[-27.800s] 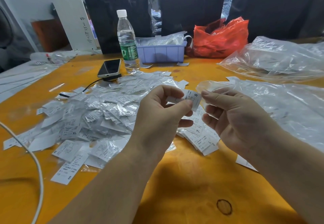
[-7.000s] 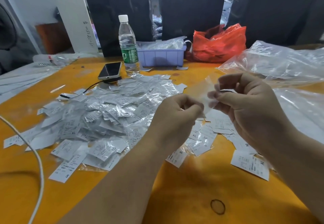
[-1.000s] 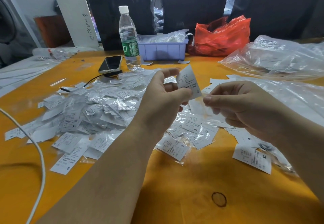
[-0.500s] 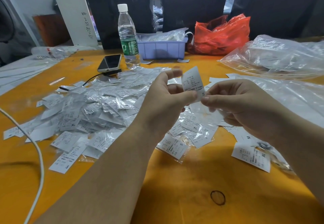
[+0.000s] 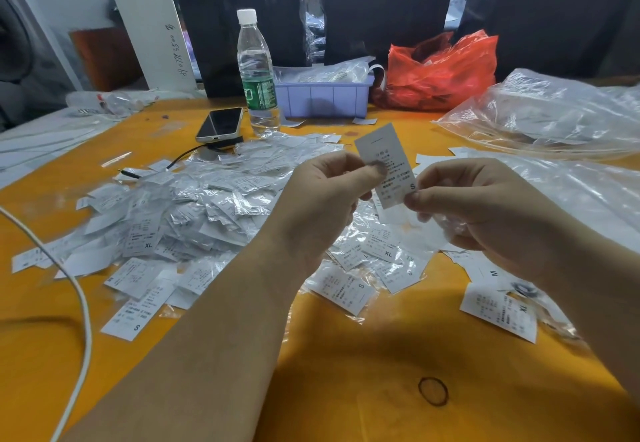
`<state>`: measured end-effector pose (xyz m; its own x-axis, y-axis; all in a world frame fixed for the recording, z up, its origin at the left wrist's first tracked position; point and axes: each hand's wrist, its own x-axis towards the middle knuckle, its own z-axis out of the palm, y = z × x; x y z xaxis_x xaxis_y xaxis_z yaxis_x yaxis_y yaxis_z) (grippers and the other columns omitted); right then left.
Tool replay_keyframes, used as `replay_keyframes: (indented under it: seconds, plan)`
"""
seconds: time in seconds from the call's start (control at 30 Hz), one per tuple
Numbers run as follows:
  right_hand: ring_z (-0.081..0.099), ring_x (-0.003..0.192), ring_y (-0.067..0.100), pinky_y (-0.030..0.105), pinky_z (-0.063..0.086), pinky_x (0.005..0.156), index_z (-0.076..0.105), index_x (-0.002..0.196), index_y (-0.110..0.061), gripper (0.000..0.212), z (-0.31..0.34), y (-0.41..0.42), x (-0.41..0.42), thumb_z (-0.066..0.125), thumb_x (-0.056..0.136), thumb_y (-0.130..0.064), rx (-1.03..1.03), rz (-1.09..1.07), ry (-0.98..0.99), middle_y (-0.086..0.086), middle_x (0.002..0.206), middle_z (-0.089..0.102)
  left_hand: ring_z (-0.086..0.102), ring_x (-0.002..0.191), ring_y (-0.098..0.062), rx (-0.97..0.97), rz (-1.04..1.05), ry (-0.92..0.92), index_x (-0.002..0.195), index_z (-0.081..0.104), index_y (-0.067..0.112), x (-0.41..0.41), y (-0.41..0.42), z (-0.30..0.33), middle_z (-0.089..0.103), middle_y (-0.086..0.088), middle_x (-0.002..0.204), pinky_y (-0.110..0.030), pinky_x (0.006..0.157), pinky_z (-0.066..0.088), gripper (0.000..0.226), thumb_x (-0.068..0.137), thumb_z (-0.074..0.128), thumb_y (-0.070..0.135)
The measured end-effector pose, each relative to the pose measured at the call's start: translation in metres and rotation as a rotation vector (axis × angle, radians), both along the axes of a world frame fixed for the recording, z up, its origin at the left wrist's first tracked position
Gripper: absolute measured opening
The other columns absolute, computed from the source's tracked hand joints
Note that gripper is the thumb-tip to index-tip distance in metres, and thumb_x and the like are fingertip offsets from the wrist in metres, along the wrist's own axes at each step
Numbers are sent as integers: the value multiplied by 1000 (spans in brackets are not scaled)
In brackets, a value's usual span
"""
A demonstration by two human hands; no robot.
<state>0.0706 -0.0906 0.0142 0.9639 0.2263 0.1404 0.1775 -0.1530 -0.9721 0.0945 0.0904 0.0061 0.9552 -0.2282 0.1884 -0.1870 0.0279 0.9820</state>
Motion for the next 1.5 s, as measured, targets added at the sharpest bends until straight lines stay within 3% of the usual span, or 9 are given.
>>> replay_keyframes:
  seconds: [0.37, 0.5, 0.6, 0.7, 0.93, 1.13, 1.27, 1.37, 1.5]
  plan:
    - [21, 36, 7, 19, 16, 37, 70, 59, -18, 12, 1, 0, -1, 68, 71, -21, 61, 49, -4, -8, 41, 43, 40, 52, -8, -71, 6, 29, 77, 73, 16, -1, -4, -3, 62, 5, 62, -20, 54, 37, 13, 89, 68, 20]
    - [21, 36, 7, 19, 16, 37, 71, 60, -19, 12, 1, -1, 0, 68, 72, -23, 76, 48, -29, -8, 42, 43, 47, 49, -1, 0, 12, -43, 81, 72, 14, -1, -4, -3, 61, 12, 58, -10, 53, 39, 11, 90, 67, 18]
    - [23, 36, 7, 17, 19, 36, 72, 63, -19, 10, 0, -2, 2, 70, 70, -25, 74, 38, -34, -5, 47, 48, 50, 51, 1, 42, 65, -82, 99, 69, 12, -3, -4, -2, 61, 11, 64, -14, 56, 39, 14, 92, 65, 22]
    - [23, 38, 8, 16, 21, 36, 73, 66, -18, 8, -1, -3, 3, 71, 68, -25, 69, 28, -22, 2, 54, 50, 49, 57, 1, 107, 137, -176, 114, 61, 27, -4, -4, -3, 58, -1, 78, -18, 61, 44, 21, 94, 62, 29]
    - [17, 36, 10, 15, 20, 37, 72, 73, -14, 13, -3, -3, 4, 73, 67, -25, 94, 23, 3, 2, 46, 30, 45, 52, -4, 240, 172, -357, 109, 69, 24, -9, -8, -4, 50, 3, 61, -15, 51, 39, 16, 97, 59, 22]
    - [18, 35, 10, 17, 20, 36, 70, 69, -14, 11, -1, -2, 2, 72, 68, -25, 86, -1, -7, -2, 42, 33, 52, 61, -11, 293, 166, -363, 103, 73, 29, -10, -9, -5, 54, 1, 61, -35, 63, 52, 16, 96, 59, 25]
    - [26, 40, 11, 17, 24, 36, 69, 74, -10, 22, 0, -1, 0, 71, 65, -30, 39, -65, -15, -4, 44, 41, 50, 57, -3, 314, 162, -364, 102, 74, 30, -11, -9, -6, 54, 9, 57, -26, 54, 47, 17, 96, 58, 27]
    - [45, 48, 7, 16, 31, 40, 70, 67, -17, 20, 1, -1, 0, 72, 61, -36, 2, -115, -8, -4, 56, 54, 43, 50, -4, 322, 132, -379, 97, 74, 30, -12, -10, -6, 57, -2, 57, -24, 47, 38, 16, 96, 59, 27]
    - [50, 51, 6, 16, 35, 42, 70, 64, -20, 16, 1, -1, 0, 72, 61, -35, 0, -132, 13, -4, 60, 57, 41, 46, -5, 322, 98, -403, 102, 76, 24, -13, -10, -6, 57, -8, 58, -19, 47, 34, 17, 96, 60, 27]
